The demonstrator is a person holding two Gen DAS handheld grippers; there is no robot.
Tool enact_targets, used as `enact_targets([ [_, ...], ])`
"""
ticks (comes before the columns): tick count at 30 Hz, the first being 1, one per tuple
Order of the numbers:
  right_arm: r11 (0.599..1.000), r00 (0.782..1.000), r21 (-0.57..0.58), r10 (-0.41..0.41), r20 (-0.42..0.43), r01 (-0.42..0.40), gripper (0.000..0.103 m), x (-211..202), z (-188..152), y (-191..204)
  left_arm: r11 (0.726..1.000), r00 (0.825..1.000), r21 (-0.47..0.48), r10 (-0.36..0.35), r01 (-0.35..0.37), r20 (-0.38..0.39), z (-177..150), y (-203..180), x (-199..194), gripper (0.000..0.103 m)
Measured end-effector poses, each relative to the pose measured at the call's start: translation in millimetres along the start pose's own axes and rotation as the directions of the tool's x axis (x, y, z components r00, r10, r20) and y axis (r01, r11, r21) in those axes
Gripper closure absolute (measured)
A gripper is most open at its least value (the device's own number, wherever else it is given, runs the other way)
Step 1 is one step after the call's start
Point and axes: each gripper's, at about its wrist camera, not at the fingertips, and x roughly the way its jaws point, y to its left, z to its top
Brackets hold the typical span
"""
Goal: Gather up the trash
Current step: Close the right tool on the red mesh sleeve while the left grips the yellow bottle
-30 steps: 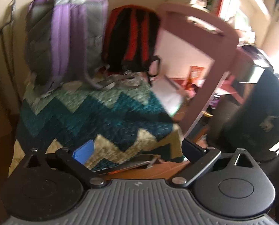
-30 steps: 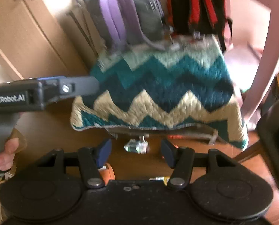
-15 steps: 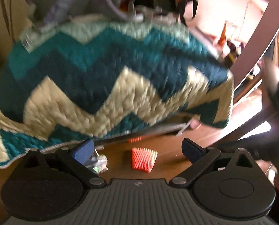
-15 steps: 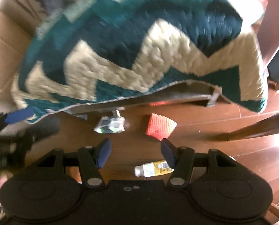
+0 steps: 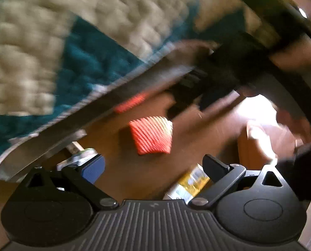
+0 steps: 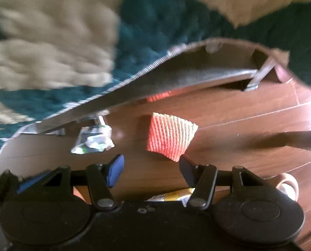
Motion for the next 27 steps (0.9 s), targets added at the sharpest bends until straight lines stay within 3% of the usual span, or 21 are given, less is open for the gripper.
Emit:
enact_targets([
  [4, 1.000, 0.999, 0.011, -0.005, -0.054, 0.005, 0.045, 36, 10, -9, 0.994, 0.997, 0.093, -0.050, 0.055, -0.064, -19, -16, 36, 0.003],
  [9, 0.998, 0.996, 0.044, -0.029, -0.084, 0.033, 0.045, 79, 16, -16, 0.982, 0.989, 0.168, -0.062, 0.085, -0.137, -40, -35, 74, 0.003],
  [17, 0.992, 0.995, 0.100, -0.072, -0.074, 0.079, 0.045, 128, 19, -27, 0.944, 0.979, 0.301, -0.077, 0.132, -0.190, -64, -62, 114, 0.003],
  [22, 0.988, 0.992, 0.101, -0.109, -0.064, 0.115, 0.045, 147, 24, -25, 0.933, 0.976, 0.331, -0.071, 0.138, -0.207, -67, -67, 132, 0.003],
  [26, 0.987, 0.986, 0.023, -0.154, -0.066, 0.156, 0.044, 158, 24, -14, 0.932, 0.975, 0.336, -0.064, 0.134, -0.213, -68, -68, 143, 0.004],
  [27, 0.986, 0.984, 0.001, -0.164, -0.065, 0.164, 0.044, 159, 24, -12, 0.932, 0.974, 0.335, -0.064, 0.136, -0.217, -69, -68, 147, 0.008],
])
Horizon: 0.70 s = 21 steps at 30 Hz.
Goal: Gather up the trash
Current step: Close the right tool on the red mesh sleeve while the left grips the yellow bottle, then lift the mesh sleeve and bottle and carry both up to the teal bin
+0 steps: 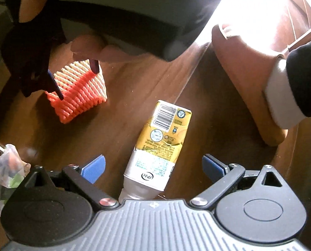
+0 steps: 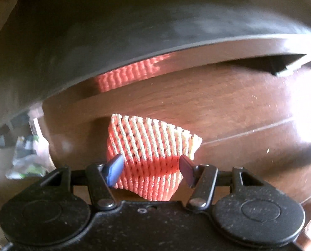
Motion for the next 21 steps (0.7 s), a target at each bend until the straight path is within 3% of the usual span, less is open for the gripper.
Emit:
enact_targets([
  [3, 0.998, 0.999, -0.049, -0.033, -0.007, 0.033, 0.043, 5, -1, 9, 1.000, 1.000, 0.018, 0.002, -0.002, -0.020, 1, 0, 9, 0.025],
  [9, 0.988, 0.995, -0.123, -0.099, -0.012, 0.097, 0.046, 10, -3, 22, 1.000, 1.000, 0.024, 0.002, -0.001, -0.029, 1, 1, 17, 0.044],
  [12, 0.985, 0.994, -0.133, -0.113, -0.011, 0.111, 0.050, 12, -3, 26, 1.000, 1.000, 0.008, -0.008, 0.008, -0.025, 1, 4, 18, 0.044],
  [16, 0.985, 0.993, -0.129, -0.116, 0.001, 0.115, 0.068, 10, -4, 23, 0.999, 1.000, -0.042, -0.010, 0.009, -0.023, -2, 12, 16, 0.046],
  [18, 0.986, 0.994, -0.129, -0.105, 0.004, 0.105, 0.087, 6, -5, 18, 0.998, 1.000, -0.061, -0.012, 0.010, -0.026, -3, 15, 16, 0.046],
  [19, 0.985, 0.993, -0.130, -0.118, 0.001, 0.118, 0.092, 4, -6, 16, 0.998, 0.999, -0.068, -0.012, 0.010, -0.030, -2, 17, 17, 0.047],
  [21, 0.987, 0.995, -0.127, -0.098, -0.005, 0.096, 0.095, -3, -7, 7, 0.996, 0.999, -0.092, -0.016, 0.013, -0.033, -2, 21, 15, 0.047],
])
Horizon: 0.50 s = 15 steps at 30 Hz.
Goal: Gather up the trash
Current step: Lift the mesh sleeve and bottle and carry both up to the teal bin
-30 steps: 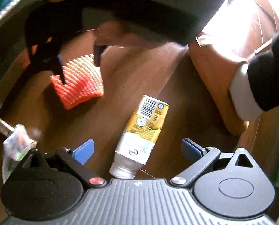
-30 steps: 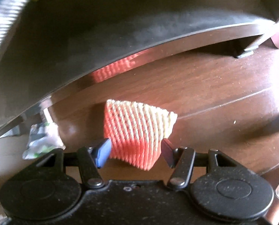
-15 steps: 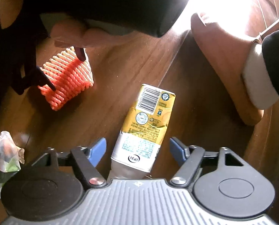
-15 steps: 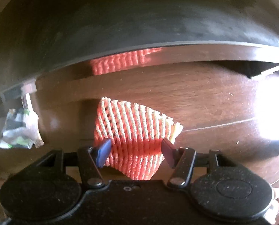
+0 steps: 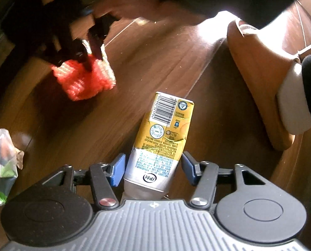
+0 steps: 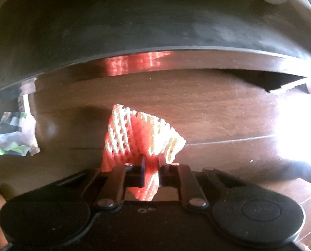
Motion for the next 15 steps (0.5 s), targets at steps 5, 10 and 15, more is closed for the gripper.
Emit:
enact_targets([
  [5, 1.000, 1.000, 0.021, -0.002, 0.019, 0.001, 0.095, -22, -3, -14, 0.999, 1.000, -0.052, -0.005, 0.005, -0.005, 3, 7, -12, 0.049],
  [10, 0.999, 0.999, 0.042, -0.017, 0.040, 0.015, 0.095, -58, -8, -23, 0.995, 1.000, -0.100, 0.012, -0.012, -0.004, 7, 8, -40, 0.049],
  [15, 0.994, 0.997, 0.106, 0.014, 0.080, -0.023, 0.095, -126, -23, -30, 0.992, 0.998, -0.112, 0.058, -0.054, 0.033, 7, 6, -86, 0.050],
])
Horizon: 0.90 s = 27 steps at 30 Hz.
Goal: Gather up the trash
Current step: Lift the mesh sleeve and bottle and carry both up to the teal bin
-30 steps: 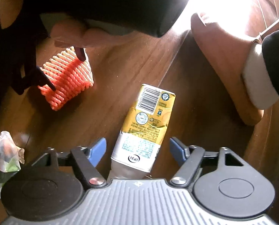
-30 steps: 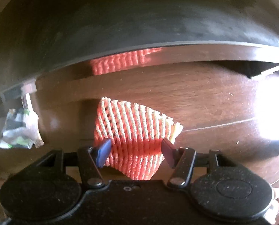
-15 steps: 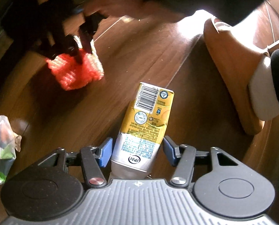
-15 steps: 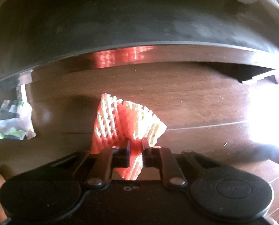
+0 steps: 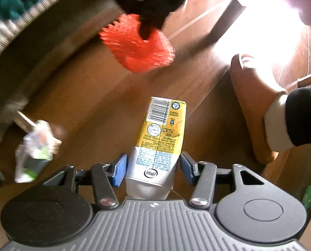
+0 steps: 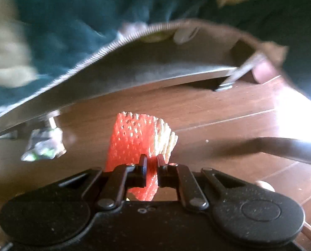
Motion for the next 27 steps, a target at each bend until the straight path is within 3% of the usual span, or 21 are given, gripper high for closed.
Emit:
enact_targets([
  [5, 0.999, 0.998, -0.054, 0.005, 0.068, -0.001, 0.095, -75, -24, -5, 0.991, 0.997, -0.134, 0.034, -0.025, 0.068, -5, 6, -66, 0.052],
  [10, 0.998, 0.984, -0.045, 0.055, 0.169, -0.048, 0.095, -149, -52, -13, 0.971, 0.983, -0.237, 0.072, -0.031, 0.167, -3, 6, -138, 0.053],
  [18, 0.989, 0.929, -0.090, 0.144, 0.341, -0.120, 0.095, -266, -97, -19, 0.927, 0.959, -0.376, 0.116, -0.011, 0.258, -18, -12, -230, 0.054],
  [22, 0.983, 0.895, -0.138, 0.171, 0.412, -0.124, 0.095, -325, -119, -30, 0.915, 0.933, -0.404, 0.142, 0.005, 0.332, -21, -23, -282, 0.054],
  [27, 0.976, 0.842, -0.192, 0.189, 0.505, -0.104, 0.095, -397, -149, -47, 0.926, 0.873, -0.377, 0.187, -0.004, 0.450, -16, -45, -348, 0.054],
])
